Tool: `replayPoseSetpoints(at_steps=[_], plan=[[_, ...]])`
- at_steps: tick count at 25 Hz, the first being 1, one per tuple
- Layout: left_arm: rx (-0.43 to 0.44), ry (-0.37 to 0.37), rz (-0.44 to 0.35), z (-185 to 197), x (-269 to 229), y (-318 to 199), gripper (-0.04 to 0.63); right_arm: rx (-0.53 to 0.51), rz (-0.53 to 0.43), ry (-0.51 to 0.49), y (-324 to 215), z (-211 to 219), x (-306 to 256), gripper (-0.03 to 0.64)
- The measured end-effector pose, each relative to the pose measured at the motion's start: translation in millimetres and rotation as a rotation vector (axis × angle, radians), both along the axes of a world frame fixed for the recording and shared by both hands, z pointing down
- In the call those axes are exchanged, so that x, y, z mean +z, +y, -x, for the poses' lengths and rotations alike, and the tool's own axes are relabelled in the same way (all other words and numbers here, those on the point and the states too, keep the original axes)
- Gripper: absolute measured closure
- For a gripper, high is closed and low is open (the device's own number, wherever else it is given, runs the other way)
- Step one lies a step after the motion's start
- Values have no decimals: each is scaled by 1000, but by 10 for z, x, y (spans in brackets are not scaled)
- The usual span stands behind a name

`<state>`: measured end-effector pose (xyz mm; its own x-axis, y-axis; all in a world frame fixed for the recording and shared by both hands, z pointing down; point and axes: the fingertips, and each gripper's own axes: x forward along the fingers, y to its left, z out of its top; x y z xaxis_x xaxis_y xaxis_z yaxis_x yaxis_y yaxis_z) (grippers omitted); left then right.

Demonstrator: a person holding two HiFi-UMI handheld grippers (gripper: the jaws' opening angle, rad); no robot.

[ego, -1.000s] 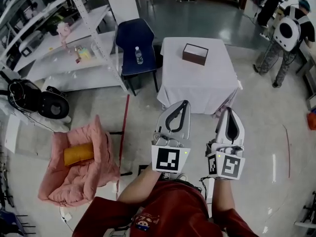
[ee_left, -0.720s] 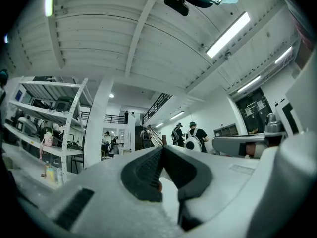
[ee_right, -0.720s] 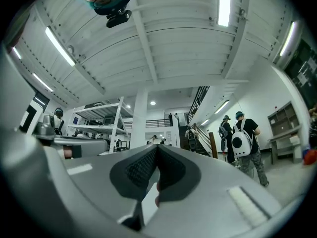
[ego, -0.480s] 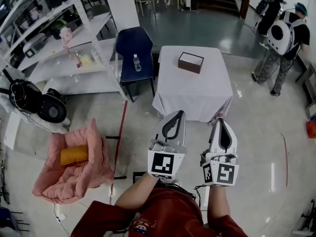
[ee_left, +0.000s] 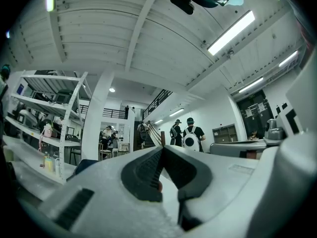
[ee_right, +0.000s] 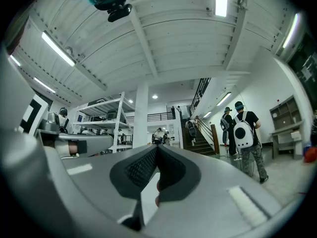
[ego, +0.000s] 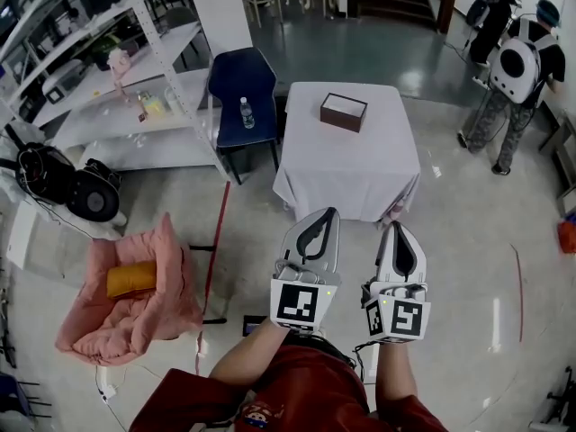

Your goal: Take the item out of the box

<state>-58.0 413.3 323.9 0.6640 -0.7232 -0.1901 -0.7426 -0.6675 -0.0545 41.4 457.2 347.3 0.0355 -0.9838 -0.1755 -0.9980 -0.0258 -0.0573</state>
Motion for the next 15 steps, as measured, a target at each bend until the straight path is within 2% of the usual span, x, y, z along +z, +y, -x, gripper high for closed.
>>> replayPoseSetpoints(at_steps=[15], plan=[[-23, 19, -8, -16, 17, -217, 592, -16, 2, 20, -251, -23, 45, 615]])
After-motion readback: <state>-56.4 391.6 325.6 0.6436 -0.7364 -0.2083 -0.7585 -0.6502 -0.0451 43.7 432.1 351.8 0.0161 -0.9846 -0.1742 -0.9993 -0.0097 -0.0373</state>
